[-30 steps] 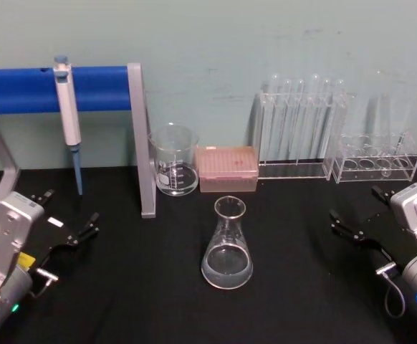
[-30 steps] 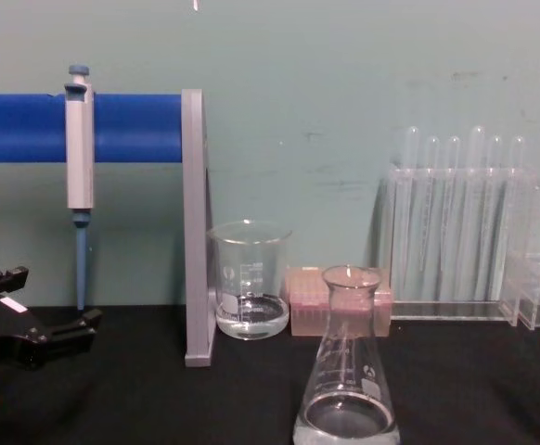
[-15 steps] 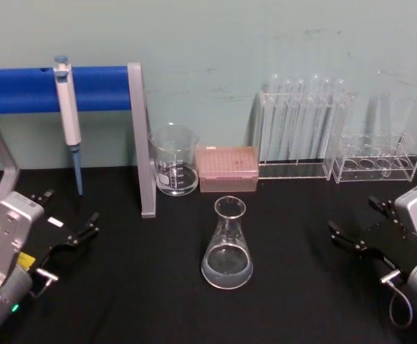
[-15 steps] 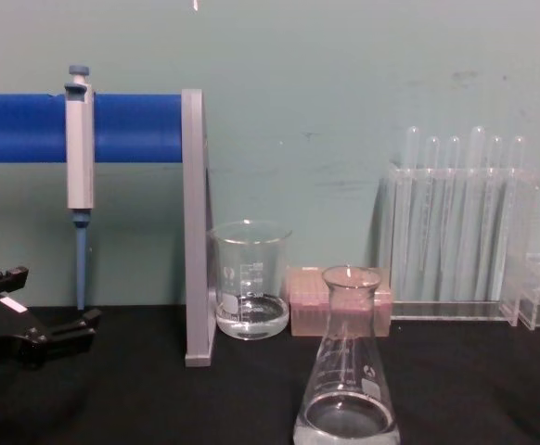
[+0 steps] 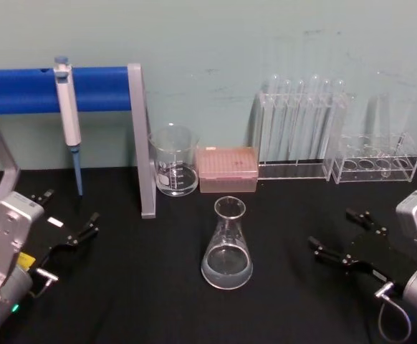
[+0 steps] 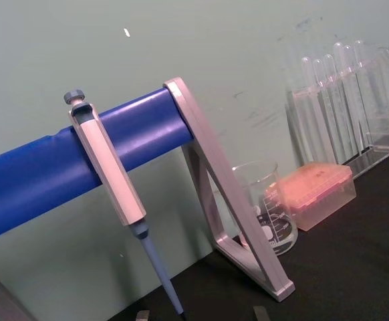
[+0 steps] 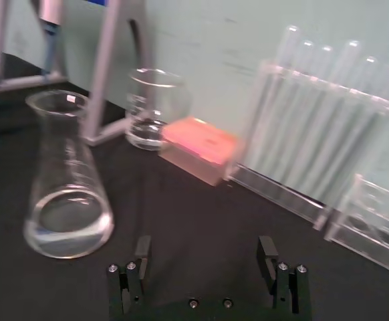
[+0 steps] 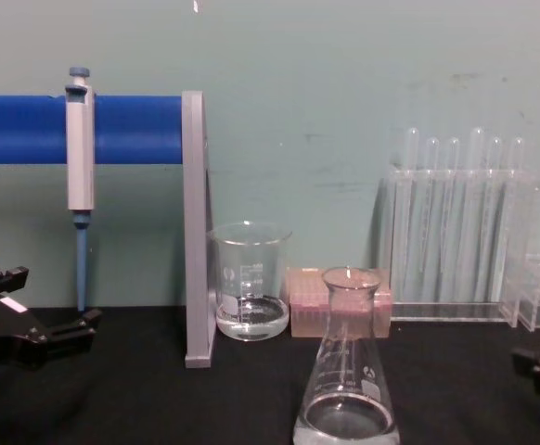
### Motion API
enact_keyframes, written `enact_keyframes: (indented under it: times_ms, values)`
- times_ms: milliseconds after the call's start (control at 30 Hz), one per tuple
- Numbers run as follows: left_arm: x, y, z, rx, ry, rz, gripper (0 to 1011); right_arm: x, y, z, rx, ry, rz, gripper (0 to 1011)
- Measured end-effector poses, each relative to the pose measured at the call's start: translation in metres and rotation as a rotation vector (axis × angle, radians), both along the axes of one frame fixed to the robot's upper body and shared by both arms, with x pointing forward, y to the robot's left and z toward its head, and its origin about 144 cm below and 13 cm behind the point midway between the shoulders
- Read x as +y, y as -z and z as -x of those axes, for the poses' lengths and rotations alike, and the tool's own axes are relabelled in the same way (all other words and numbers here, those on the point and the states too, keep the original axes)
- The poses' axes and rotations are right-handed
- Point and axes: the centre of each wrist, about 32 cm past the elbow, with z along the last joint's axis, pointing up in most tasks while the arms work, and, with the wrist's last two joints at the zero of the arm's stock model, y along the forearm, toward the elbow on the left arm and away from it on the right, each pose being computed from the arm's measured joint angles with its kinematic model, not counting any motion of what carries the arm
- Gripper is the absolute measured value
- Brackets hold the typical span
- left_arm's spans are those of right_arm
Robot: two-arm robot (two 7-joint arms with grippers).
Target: Grasp the erlenmeyer flask with one hand, shake it three times, then place it back.
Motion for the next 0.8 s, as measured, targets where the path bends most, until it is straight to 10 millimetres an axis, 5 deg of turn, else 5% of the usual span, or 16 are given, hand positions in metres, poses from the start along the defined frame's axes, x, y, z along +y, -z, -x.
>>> enact_keyframes:
  times_ms: [800]
  values:
    - [0.000, 0.000, 0.000, 0.000, 0.000, 0.000, 1001, 0.026, 0.001, -0.029, 0.018, -0.316, -0.135, 1000]
